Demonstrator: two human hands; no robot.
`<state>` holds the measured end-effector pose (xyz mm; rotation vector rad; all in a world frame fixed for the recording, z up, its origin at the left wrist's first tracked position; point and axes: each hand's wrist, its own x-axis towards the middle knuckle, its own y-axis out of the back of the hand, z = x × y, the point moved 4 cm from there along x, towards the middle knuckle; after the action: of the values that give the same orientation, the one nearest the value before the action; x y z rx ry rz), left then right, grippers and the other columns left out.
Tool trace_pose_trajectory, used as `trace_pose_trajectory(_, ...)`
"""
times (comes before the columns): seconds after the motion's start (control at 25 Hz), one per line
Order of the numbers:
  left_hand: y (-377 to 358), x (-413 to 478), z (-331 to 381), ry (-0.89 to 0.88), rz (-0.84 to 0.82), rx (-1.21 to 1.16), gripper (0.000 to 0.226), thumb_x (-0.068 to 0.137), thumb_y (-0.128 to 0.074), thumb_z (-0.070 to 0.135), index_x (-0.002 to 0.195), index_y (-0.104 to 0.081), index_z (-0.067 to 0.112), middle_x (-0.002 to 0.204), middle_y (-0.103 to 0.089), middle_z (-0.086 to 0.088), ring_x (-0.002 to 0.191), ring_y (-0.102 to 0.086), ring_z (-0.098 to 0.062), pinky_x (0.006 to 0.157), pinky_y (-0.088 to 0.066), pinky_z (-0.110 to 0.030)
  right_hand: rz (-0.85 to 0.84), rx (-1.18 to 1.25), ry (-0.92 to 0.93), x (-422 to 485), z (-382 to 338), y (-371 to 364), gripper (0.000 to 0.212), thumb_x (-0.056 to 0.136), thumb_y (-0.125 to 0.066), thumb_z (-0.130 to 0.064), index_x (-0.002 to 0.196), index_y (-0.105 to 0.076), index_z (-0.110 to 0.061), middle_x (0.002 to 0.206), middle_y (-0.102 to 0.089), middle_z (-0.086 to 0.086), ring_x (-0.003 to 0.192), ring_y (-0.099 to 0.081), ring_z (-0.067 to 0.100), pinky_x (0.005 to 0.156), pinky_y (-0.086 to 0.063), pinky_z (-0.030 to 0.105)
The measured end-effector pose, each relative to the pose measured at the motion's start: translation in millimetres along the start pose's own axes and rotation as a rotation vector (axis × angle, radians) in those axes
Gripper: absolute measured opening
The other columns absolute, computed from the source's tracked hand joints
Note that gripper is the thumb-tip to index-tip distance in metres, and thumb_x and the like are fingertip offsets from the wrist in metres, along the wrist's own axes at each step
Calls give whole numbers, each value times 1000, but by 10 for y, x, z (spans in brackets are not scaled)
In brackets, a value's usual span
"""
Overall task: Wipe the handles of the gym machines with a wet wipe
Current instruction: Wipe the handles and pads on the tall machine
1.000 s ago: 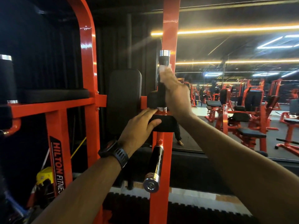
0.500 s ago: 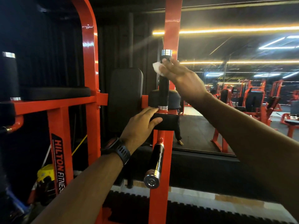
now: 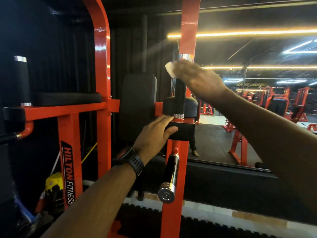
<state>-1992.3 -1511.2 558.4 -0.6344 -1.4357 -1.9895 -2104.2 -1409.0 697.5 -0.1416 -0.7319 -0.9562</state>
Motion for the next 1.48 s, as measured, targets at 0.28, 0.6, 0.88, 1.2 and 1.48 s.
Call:
trace_pose_trajectory(0.28,2,-10,-7,8,14,-6,51,103,-46,40,151,-41,20,155,-41,3,141,-39,-14,103,-27,-17,111,289,-434,-64,-297,30,52,89,-56,12,140,-46,3,146,-47,25,127,-55,40,100,-50,52)
trace_pose_trajectory(0.6,-14,3,-16,-17,45,-34,48,102,-50,38,146,-46,19,149,-48,2,135,-48,-15,107,-39,-26,233,938,-1280,0,-247,46,29,104,-36,-7,85,-58,-9,72,-57,0,57,-50,6,46,-41,14)
trace_pose_trajectory(0.88,-36,29,-58,-26,51,-20,49,102,-50,38,147,-47,18,152,-46,0,139,-44,-16,112,-38,-30,243,1176,-1186,-63,-170,-37,29,103,-39,-3,108,-68,-5,88,-69,7,60,-61,3,49,-46,14)
trace_pose_trajectory(1.2,-49,36,-75,-17,52,-30,50,102,-49,39,148,-45,19,152,-45,0,140,-43,-16,114,-39,-36,245,1329,-1192,-104,-180,5,38,103,-41,-3,133,-61,-14,95,-67,-15,72,-67,8,61,-59,25)
trace_pose_trajectory(1.48,-65,35,-91,-24,76,-43,48,102,-51,36,146,-48,18,149,-48,0,136,-47,-16,111,-43,-35,87,1378,-1251,-390,-410,-207,27,99,-51,-22,88,-67,-4,71,-59,13,64,-52,25,56,-47,39)
